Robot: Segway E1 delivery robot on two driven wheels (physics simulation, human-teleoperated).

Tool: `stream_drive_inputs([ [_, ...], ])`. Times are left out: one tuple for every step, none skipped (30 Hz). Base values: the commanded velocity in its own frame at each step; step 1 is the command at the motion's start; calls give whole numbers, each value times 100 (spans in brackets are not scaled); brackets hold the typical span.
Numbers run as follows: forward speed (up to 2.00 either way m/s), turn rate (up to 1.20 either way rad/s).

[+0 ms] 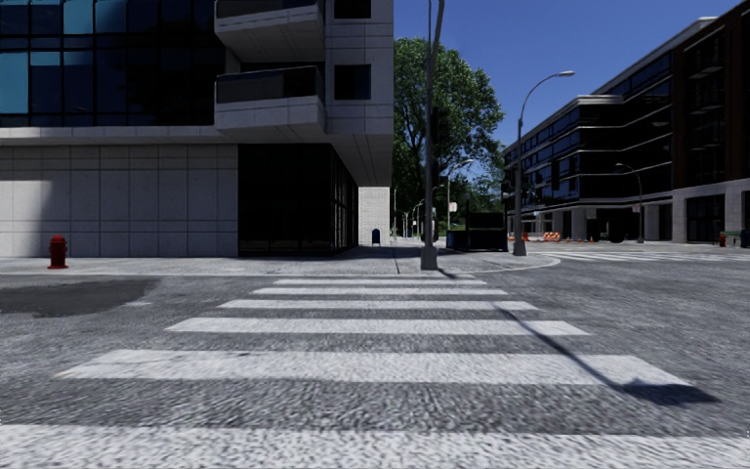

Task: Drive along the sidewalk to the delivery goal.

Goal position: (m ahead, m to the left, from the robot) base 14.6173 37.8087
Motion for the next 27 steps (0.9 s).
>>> stream_drive_inputs([
  [200, 0],
  [200, 0],
  [200, 0],
  [200, 0],
  [200, 0],
  [200, 0],
  [200, 0],
  [200, 0],
  [200, 0],
  [200, 0],
  [200, 0],
  [200, 0],
  [200, 0],
  [200, 0],
  [200, 0],
  [200, 0],
  [200, 0],
  [200, 0],
  [200, 0],
  [200, 0],
  [200, 0],
  [200, 0],
  [200, 0],
  [200, -46],
  [200, -46],
  [200, -51],
  [200, -53],
])
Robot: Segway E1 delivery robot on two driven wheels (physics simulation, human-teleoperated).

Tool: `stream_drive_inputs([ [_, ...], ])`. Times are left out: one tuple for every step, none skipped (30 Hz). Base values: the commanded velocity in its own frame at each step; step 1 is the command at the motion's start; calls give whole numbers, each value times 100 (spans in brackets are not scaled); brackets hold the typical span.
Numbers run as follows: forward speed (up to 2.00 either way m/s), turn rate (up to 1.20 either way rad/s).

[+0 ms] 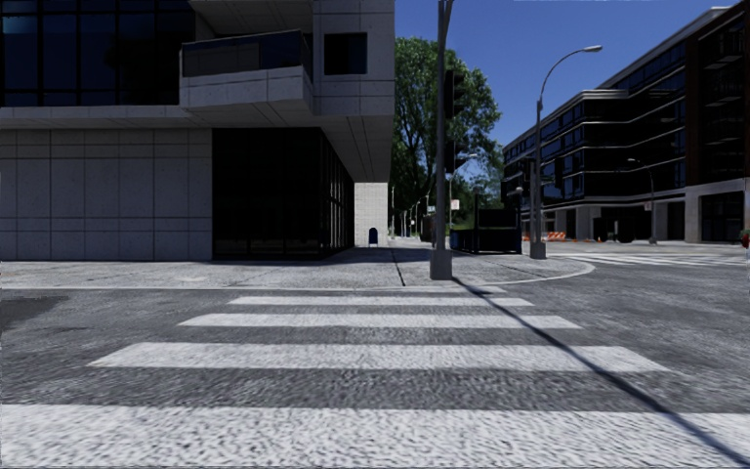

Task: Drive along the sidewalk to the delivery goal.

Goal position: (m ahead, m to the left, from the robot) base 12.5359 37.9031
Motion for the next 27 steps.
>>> stream_drive_inputs([
  [200, -53],
  [200, -53],
  [200, -53],
  [200, 0],
  [200, 0],
  [200, 0],
  [200, 0],
  [200, 0],
  [200, 0],
  [200, 0],
  [200, 0],
  [200, 0],
  [200, 0],
  [200, 0],
  [200, 0],
  [200, 0],
  [200, 0],
  [200, 0],
  [200, 0],
  [200, 0],
  [200, 0],
  [200, 0],
  [200, 0],
  [200, 0],
  [200, 0],
  [200, 0],
  [200, 0],
])
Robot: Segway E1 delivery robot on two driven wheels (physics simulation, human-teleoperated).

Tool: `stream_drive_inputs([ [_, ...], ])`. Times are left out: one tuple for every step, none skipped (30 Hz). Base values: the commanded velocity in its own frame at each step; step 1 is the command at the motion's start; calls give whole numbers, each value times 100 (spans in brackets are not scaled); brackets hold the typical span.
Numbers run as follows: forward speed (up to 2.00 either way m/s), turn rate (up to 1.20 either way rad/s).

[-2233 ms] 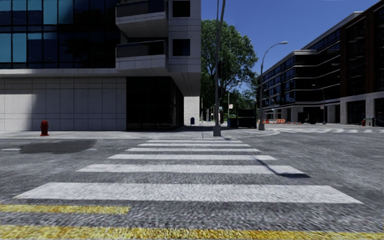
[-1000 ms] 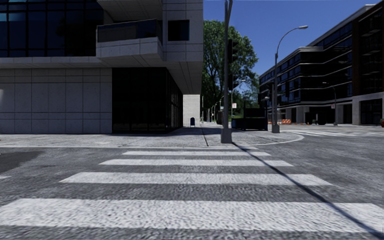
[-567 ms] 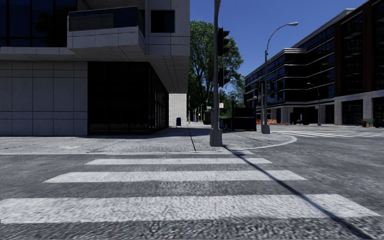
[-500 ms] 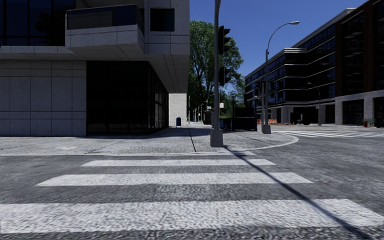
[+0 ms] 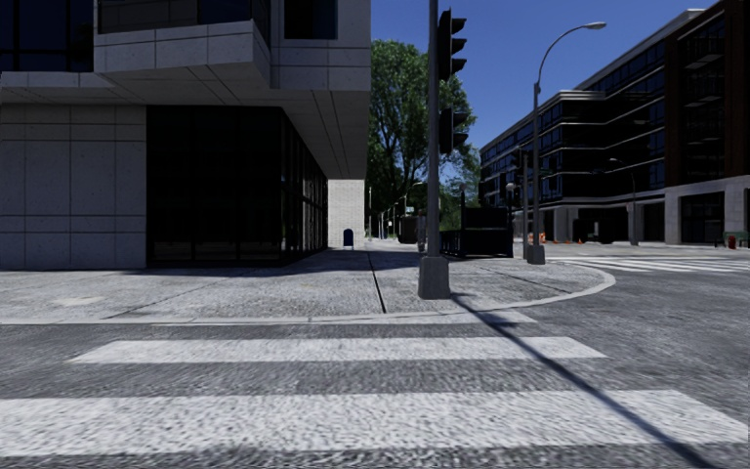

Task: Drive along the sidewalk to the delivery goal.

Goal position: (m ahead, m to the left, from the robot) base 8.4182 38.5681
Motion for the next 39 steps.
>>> stream_drive_inputs([
  [200, 0],
  [200, 0],
  [200, 13],
  [200, 31],
  [200, 31],
  [200, 37],
  [199, 39],
  [199, 39],
  [197, 39],
  [197, 40],
  [197, 40],
  [197, 40],
  [194, 40],
  [191, 40],
  [189, 40],
  [189, 40],
  [184, 40],
  [182, 40],
  [182, 40],
  [181, 40],
  [181, 40],
  [181, 40],
  [181, 40],
  [181, 40],
  [181, 40],
  [180, 44],
  [180, 44],
  [180, 48],
  [178, 51],
  [178, 51],
  [176, 53],
  [176, 54],
  [176, 55],
  [176, 55],
  [176, 55],
  [176, 56],
  [176, 56],
  [176, 56],
  [176, 57],
])
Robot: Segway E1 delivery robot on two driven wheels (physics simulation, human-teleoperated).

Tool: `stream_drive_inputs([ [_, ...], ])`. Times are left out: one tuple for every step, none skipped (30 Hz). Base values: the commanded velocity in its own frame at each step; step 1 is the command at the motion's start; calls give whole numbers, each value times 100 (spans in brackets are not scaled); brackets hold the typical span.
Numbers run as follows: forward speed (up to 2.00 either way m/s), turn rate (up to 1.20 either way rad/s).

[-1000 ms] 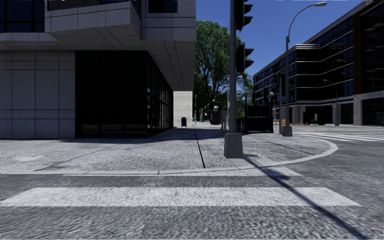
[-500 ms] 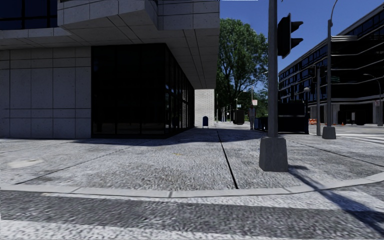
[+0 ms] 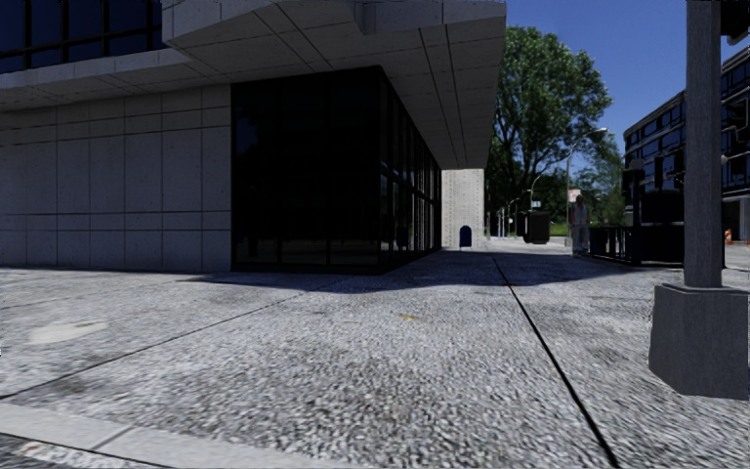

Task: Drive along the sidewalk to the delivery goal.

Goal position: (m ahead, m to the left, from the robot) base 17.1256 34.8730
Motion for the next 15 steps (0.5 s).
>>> stream_drive_inputs([
  [176, 58],
  [176, 59],
  [176, 59],
  [176, 60],
  [176, 60],
  [176, 60],
  [176, 60],
  [176, 61],
  [176, 61],
  [176, 61],
  [176, 61],
  [176, 61],
  [176, 61],
  [176, 61],
  [176, 61],
])
